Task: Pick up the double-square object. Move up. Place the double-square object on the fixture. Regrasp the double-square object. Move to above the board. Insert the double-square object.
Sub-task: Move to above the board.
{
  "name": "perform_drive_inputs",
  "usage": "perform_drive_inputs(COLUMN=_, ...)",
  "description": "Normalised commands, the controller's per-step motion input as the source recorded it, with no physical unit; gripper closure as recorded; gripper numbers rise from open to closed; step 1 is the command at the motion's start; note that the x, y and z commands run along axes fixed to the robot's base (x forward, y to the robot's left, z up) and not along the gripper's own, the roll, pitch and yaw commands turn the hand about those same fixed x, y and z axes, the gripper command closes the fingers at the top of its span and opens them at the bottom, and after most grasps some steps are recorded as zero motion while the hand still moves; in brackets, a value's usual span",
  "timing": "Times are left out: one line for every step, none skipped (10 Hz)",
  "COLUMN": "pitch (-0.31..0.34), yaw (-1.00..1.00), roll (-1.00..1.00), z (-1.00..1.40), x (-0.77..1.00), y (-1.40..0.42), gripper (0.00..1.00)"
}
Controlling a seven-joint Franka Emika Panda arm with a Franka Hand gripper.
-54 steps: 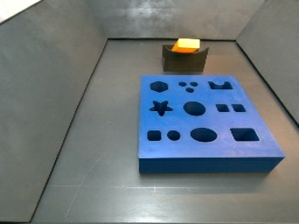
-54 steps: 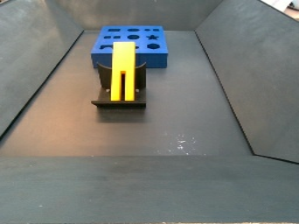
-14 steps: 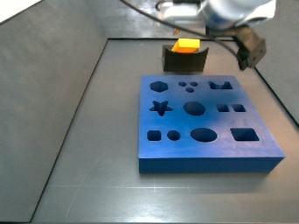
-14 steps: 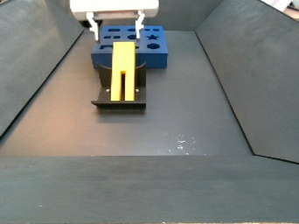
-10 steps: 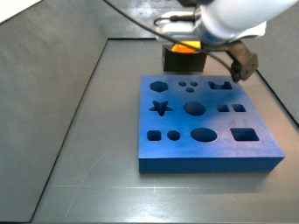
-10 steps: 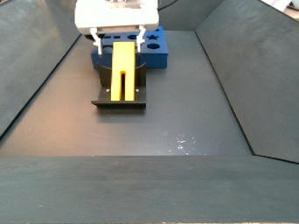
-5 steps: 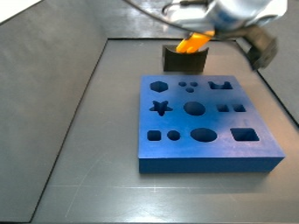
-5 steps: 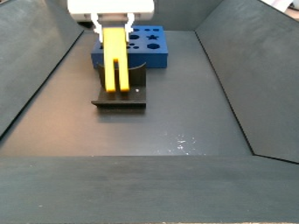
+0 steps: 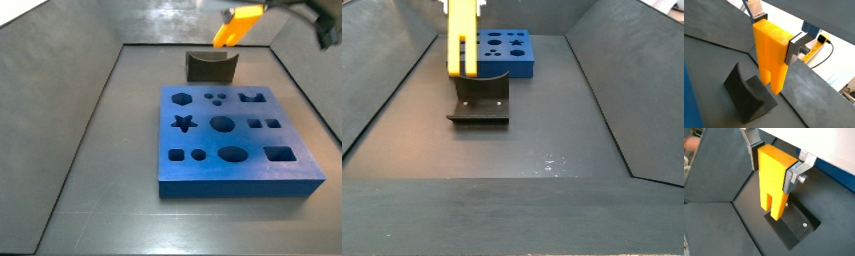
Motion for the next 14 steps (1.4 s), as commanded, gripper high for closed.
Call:
perform_drive_inputs(pitch=0.049, yaw=-0.11, roll=0.02, z=0.99, x=0.1, y=-0.11, gripper=1.0)
perform_drive_inputs(pitch=0.089, yaw=-0.09, roll=0.03, z=0.84, x=0.07, y=-0.08, gripper=1.0)
perform_drive_inputs(pitch=0.138, yaw=-0.06, roll=0.03, z=0.64, x=0.04, y=-0.05, gripper=1.0)
perform_drive_inputs(pitch=0.162, yaw=-0.02, roll=0.03, z=0.5, x=0.03, y=-0.04, gripper=1.0)
perform_drive_inputs(pitch=0.181, yaw=0.02, roll=0.01, z=0.3, x=0.03, y=-0.03, gripper=1.0)
perform_drive_inputs(pitch=0.191, yaw=0.04, roll=0.01, z=0.21, x=0.03, y=-0.03, gripper=1.0)
perform_drive_inputs(pitch=0.083, yaw=-0.2, roll=-1.0, z=0.57, x=-1.0, y=-0.97, gripper=1.0)
perform_drive_inputs(pitch=0.07, yaw=-0.2, roll=-1.0, z=0.58, x=-1.0, y=-0.95, gripper=1.0)
perform_drive_inputs(pitch=0.044, yaw=-0.19, roll=-1.0, z=0.56, x=-1.0, y=-0.86, gripper=1.0)
perform_drive_inputs(pitch=0.041, yaw=-0.19, roll=-1.0, z=0.52, x=-1.0, y=-0.82, gripper=1.0)
perform_drive_inputs(pitch=0.051, yaw=-0.19, roll=-1.0, z=0.53, x=-1.0, y=-0.82, gripper=1.0)
perform_drive_inputs(pitch=0.058, yaw=-0.18, roll=-1.0, z=0.53, x=-1.0, y=-0.8, gripper=1.0)
perform_drive_inputs(pitch=0.066, yaw=-0.17, roll=-1.0, z=0.33, x=-0.67, y=-0.49, gripper=1.0)
perform_drive_inputs(pitch=0.074, yaw=-0.16, roll=-1.0, z=0.17, x=-0.41, y=-0.24, gripper=1.0)
